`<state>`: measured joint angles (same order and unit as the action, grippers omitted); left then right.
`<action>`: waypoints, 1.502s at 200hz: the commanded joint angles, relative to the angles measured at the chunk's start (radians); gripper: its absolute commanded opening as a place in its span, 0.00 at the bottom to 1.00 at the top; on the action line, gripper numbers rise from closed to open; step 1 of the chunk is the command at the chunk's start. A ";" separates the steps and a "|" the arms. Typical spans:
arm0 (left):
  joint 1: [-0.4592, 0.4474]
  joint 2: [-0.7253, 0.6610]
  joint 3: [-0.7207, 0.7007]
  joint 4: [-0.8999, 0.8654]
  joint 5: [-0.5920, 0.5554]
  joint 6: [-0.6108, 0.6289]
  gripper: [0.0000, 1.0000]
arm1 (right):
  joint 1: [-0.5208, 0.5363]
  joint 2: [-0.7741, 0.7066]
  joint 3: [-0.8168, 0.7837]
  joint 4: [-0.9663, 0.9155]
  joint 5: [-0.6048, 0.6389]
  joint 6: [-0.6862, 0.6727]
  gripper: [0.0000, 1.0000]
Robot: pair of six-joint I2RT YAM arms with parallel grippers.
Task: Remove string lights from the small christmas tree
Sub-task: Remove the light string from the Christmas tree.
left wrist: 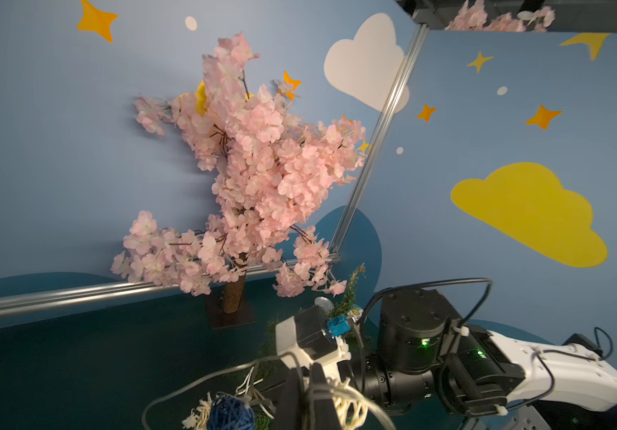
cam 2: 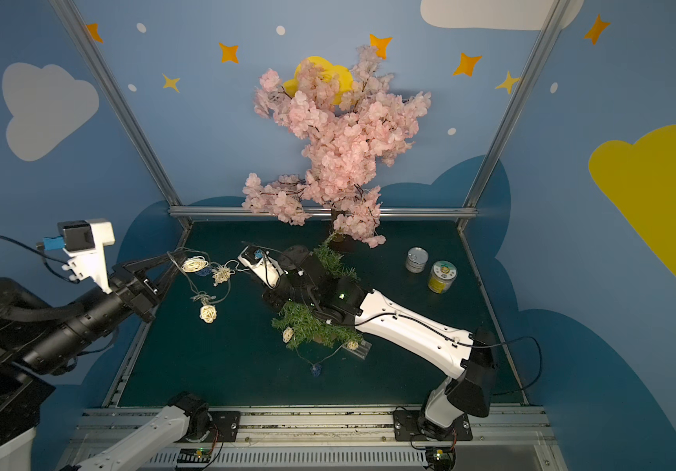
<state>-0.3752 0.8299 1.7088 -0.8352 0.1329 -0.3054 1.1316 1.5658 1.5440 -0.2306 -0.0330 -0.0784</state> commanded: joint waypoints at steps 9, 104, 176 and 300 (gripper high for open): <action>0.002 -0.012 -0.065 0.032 -0.130 0.059 0.07 | 0.006 -0.071 -0.023 0.103 -0.137 0.053 0.00; 0.003 -0.027 -0.271 0.119 -0.224 0.088 0.10 | 0.013 -0.122 0.066 0.083 -0.286 0.196 0.00; 0.002 -0.049 -0.311 0.099 -0.288 0.084 0.13 | 0.048 -0.008 0.059 0.104 -0.295 0.213 0.00; 0.003 -0.055 -0.326 0.032 -0.380 0.114 0.14 | -0.034 0.342 0.269 0.187 -0.390 0.274 0.00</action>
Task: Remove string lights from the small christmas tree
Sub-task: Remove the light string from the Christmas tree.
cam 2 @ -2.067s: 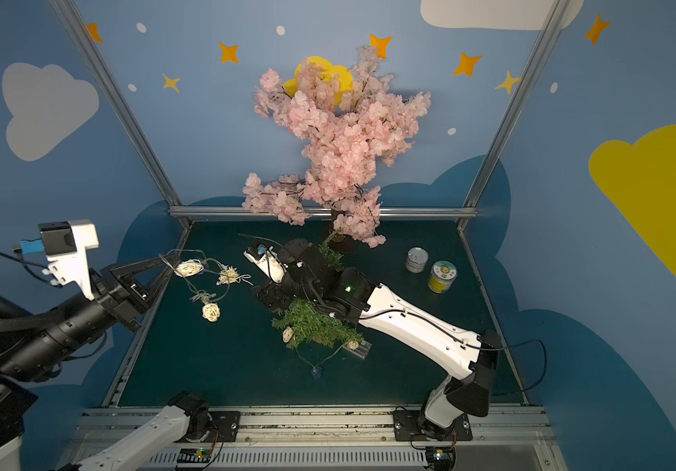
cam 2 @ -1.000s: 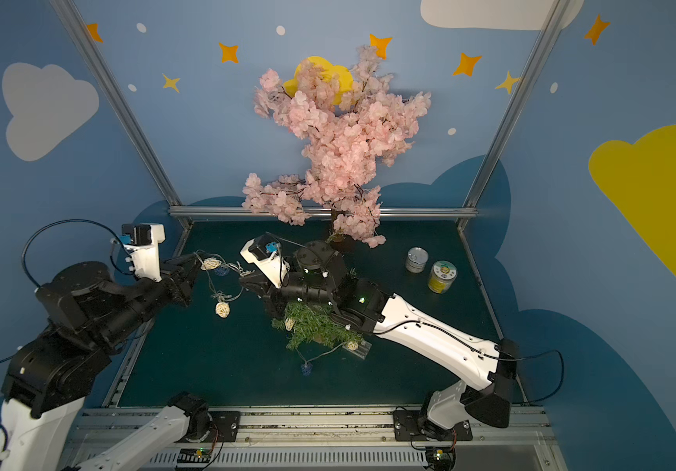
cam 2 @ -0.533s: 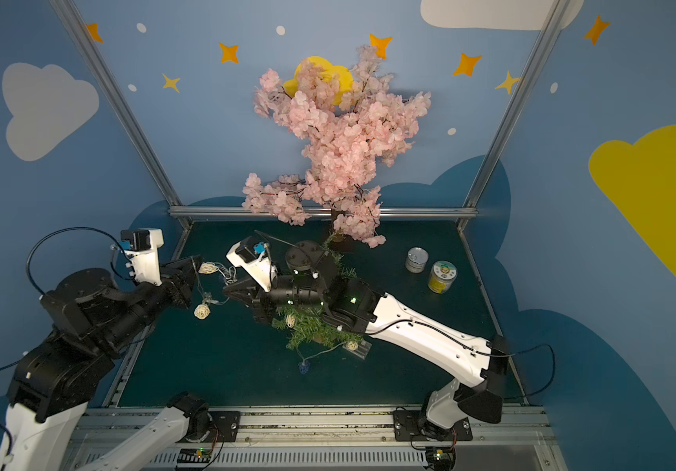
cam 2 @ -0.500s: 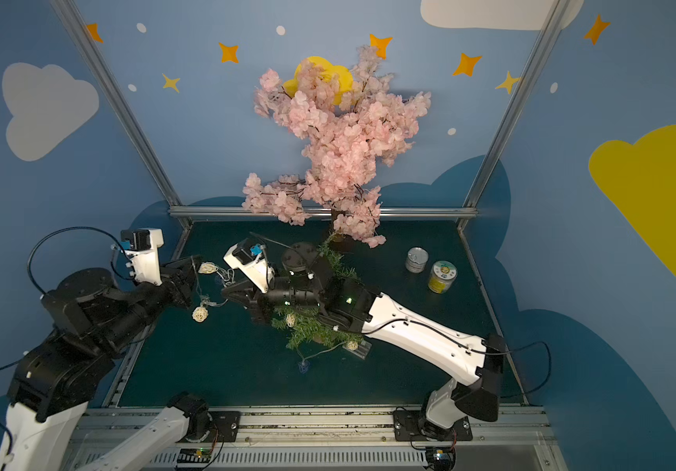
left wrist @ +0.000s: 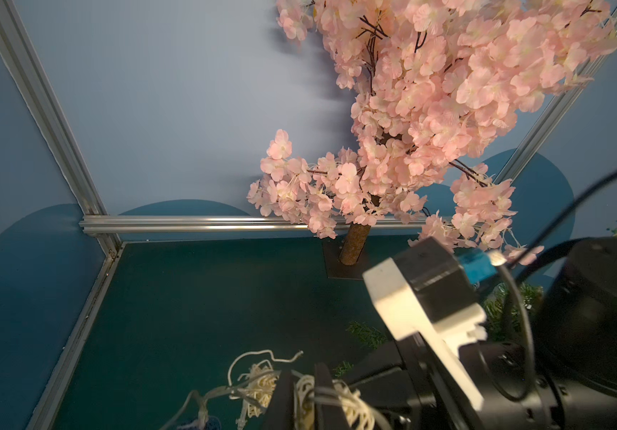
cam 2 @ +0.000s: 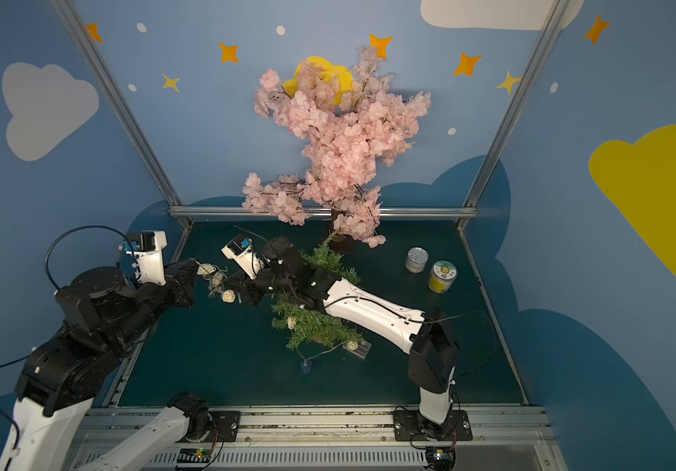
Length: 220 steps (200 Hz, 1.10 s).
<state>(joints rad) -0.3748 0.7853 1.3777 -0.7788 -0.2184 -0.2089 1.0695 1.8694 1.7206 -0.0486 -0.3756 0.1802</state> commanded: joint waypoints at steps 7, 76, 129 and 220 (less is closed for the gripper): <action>0.002 -0.016 0.007 -0.030 -0.041 0.020 0.14 | 0.041 0.047 0.109 -0.004 -0.045 0.008 0.00; 0.002 -0.123 0.042 -0.046 -0.058 0.015 0.14 | 0.085 -0.011 0.203 -0.075 -0.014 0.008 0.00; 0.003 -0.096 0.067 -0.029 0.126 -0.007 0.15 | 0.109 -0.166 0.235 -0.246 0.104 -0.054 0.00; 0.004 -0.073 0.011 0.028 0.169 -0.028 0.16 | 0.118 -0.316 0.219 -0.299 0.175 -0.105 0.00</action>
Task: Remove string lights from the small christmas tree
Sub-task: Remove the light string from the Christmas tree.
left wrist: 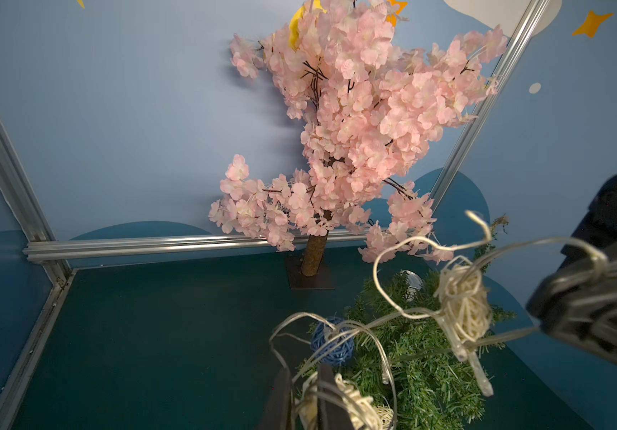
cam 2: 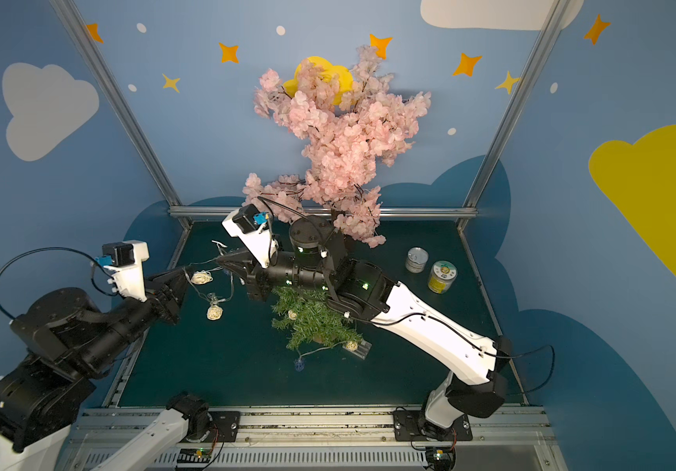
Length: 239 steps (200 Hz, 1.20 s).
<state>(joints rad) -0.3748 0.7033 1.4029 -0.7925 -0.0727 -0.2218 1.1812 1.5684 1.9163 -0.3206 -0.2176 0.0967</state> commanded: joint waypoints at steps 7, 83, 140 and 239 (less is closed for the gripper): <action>0.003 0.011 -0.016 0.045 0.024 -0.016 0.16 | 0.005 -0.012 0.040 -0.038 0.016 -0.026 0.00; 0.004 0.019 -0.023 0.061 0.045 -0.030 0.16 | 0.002 -0.013 0.115 -0.088 0.002 -0.033 0.00; 0.003 0.014 -0.018 0.052 0.131 -0.057 0.20 | 0.004 -0.118 0.009 -0.099 0.037 -0.026 0.00; 0.003 0.015 -0.102 0.063 0.270 -0.114 0.99 | 0.003 -0.524 -0.197 -0.190 0.215 0.013 0.00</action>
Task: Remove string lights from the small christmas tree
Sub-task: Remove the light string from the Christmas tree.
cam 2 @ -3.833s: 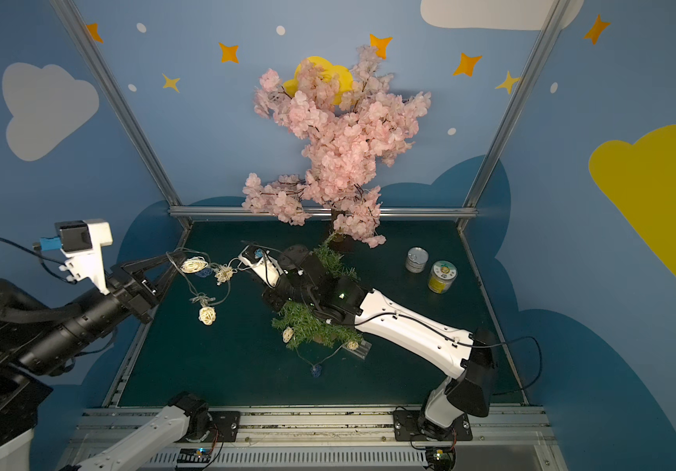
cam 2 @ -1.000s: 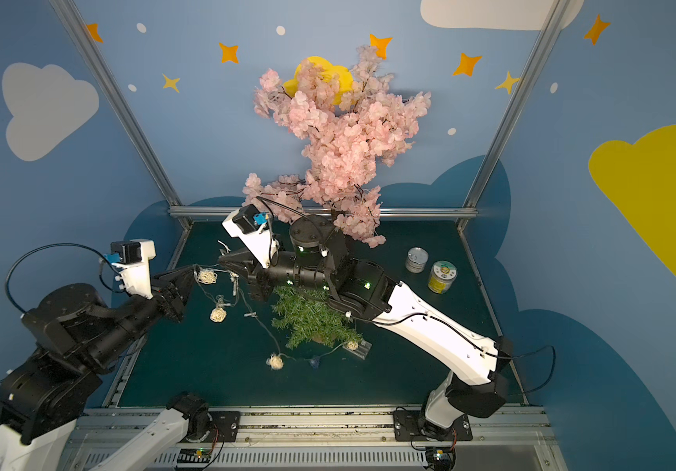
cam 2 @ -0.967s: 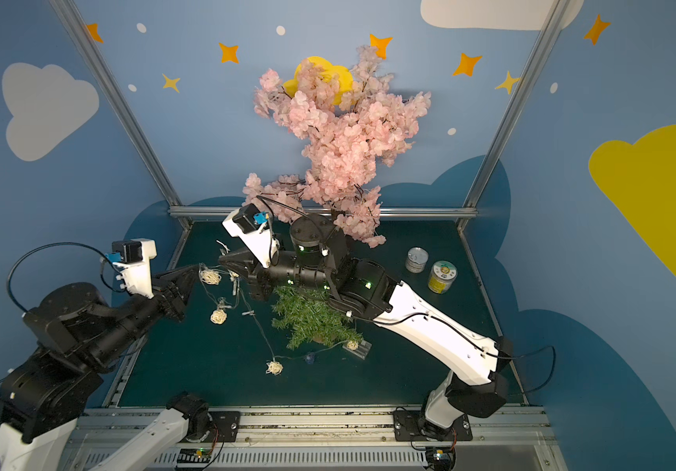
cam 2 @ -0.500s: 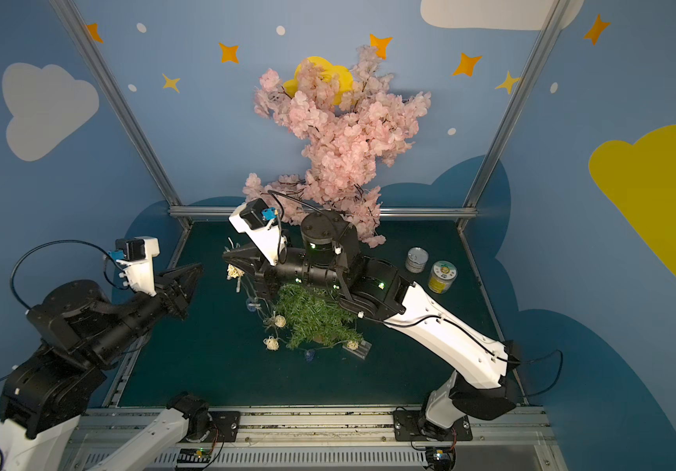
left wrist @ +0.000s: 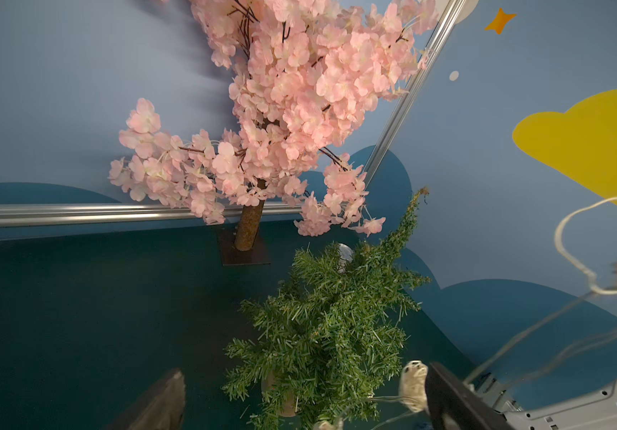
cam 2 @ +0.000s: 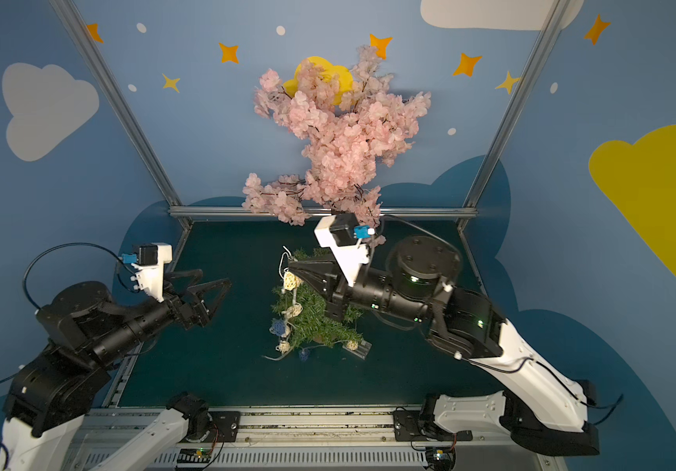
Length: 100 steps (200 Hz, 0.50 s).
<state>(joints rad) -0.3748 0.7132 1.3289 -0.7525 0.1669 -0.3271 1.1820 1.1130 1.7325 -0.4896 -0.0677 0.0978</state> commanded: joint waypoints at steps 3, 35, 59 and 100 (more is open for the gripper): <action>0.002 0.006 -0.033 0.027 0.032 -0.009 0.99 | 0.002 -0.077 -0.012 -0.025 0.067 0.011 0.00; 0.001 0.013 -0.074 0.068 0.042 -0.024 0.99 | 0.001 -0.146 0.017 -0.111 0.205 -0.022 0.00; 0.000 0.020 -0.095 0.083 0.044 -0.024 0.99 | -0.001 -0.157 0.052 -0.192 0.406 -0.074 0.00; -0.007 0.035 -0.117 0.097 0.060 -0.027 1.00 | -0.020 -0.094 0.166 -0.327 0.598 -0.104 0.00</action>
<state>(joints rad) -0.3756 0.7418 1.2198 -0.6884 0.2043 -0.3489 1.1732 0.9760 1.8252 -0.7025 0.3729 0.0170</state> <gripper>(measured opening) 0.994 0.046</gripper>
